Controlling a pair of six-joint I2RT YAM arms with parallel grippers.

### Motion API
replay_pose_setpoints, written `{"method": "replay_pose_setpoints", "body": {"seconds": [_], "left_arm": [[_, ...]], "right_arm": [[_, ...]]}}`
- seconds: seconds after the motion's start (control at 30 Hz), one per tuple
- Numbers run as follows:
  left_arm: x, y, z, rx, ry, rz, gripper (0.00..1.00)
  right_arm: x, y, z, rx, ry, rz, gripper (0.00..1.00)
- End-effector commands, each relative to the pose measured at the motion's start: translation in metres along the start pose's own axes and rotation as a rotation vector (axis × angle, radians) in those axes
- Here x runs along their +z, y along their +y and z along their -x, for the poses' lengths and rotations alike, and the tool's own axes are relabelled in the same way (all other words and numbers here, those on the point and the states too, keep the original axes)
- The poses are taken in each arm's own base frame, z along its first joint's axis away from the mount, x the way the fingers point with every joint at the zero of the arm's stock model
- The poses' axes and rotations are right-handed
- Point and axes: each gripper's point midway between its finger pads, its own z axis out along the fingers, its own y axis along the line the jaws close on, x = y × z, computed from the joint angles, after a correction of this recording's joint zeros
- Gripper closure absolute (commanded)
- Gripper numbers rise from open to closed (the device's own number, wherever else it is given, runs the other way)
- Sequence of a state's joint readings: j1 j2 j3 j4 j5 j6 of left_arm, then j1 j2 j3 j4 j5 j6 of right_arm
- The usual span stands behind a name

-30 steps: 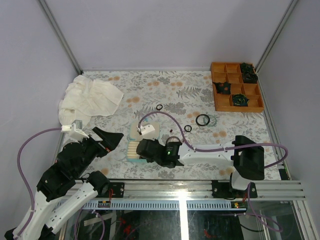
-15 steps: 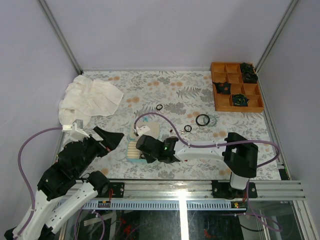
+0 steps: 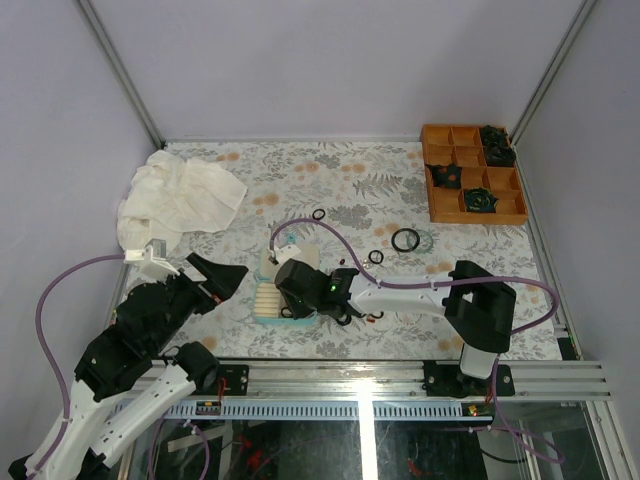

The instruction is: Organize the mixed jewelry

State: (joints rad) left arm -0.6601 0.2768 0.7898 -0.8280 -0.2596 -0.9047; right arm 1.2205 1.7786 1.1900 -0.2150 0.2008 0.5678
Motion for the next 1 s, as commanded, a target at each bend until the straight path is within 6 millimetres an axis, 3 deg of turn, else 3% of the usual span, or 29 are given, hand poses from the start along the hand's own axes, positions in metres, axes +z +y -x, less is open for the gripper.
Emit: {"method": "replay_pose_setpoints", "body": {"seconds": [0.0, 0.63, 0.97], "left_arm": [[0.003, -0.001, 0.003, -0.010, -0.018, 0.005, 0.00], [0.005, -0.001, 0.003, -0.012, -0.017, 0.007, 0.00], [0.006, -0.001, 0.001, -0.013, -0.011, 0.008, 0.00]], "right_arm": [[-0.007, 0.016, 0.029, -0.018, -0.068, 0.079, 0.71], [0.007, 0.006, 0.028, 0.002, -0.055, 0.067, 0.73], [0.004, 0.015, 0.022, -0.010, -0.051, 0.135, 0.73]]}}
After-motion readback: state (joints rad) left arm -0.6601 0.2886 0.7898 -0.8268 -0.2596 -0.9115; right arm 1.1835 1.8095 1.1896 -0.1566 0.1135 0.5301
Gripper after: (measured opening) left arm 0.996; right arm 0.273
